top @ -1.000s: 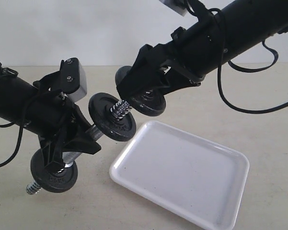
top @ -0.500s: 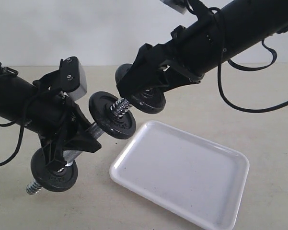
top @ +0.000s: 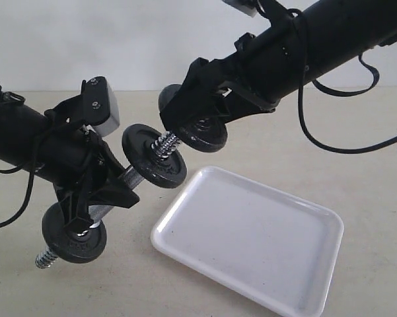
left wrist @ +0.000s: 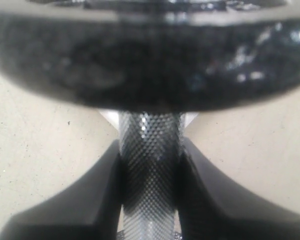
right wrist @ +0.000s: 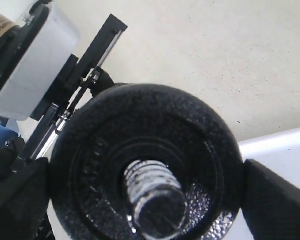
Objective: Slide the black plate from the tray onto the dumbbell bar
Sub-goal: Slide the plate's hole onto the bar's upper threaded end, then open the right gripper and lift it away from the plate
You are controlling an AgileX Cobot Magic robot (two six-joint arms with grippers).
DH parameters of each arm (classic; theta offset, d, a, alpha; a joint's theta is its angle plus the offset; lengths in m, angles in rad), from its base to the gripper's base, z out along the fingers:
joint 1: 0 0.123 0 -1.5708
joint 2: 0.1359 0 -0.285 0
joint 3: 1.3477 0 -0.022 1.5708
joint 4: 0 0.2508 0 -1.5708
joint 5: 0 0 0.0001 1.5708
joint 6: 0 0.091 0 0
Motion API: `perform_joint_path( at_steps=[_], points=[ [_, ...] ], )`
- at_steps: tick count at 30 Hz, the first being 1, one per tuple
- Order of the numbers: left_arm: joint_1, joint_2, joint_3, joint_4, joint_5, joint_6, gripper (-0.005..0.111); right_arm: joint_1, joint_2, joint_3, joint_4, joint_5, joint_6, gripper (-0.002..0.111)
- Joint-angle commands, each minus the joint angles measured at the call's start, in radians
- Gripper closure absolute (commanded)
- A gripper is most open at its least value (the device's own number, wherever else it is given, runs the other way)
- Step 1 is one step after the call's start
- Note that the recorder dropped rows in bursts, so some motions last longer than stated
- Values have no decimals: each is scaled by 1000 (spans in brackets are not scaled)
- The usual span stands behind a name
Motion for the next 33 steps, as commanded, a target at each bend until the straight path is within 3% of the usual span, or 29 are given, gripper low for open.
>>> perform_joint_path(
  at_steps=[1, 3, 33],
  points=[
    [-5, -55, -44, -127, 40, 18, 102, -6, -7, -15, 33, -65, 21, 15],
    [-5, -55, -44, -127, 40, 18, 102, -6, -7, -15, 33, -65, 40, 3],
    [-5, -55, -44, -127, -9, -56, 102, -6, -130, -15, -31, -133, 45, 4]
  ],
)
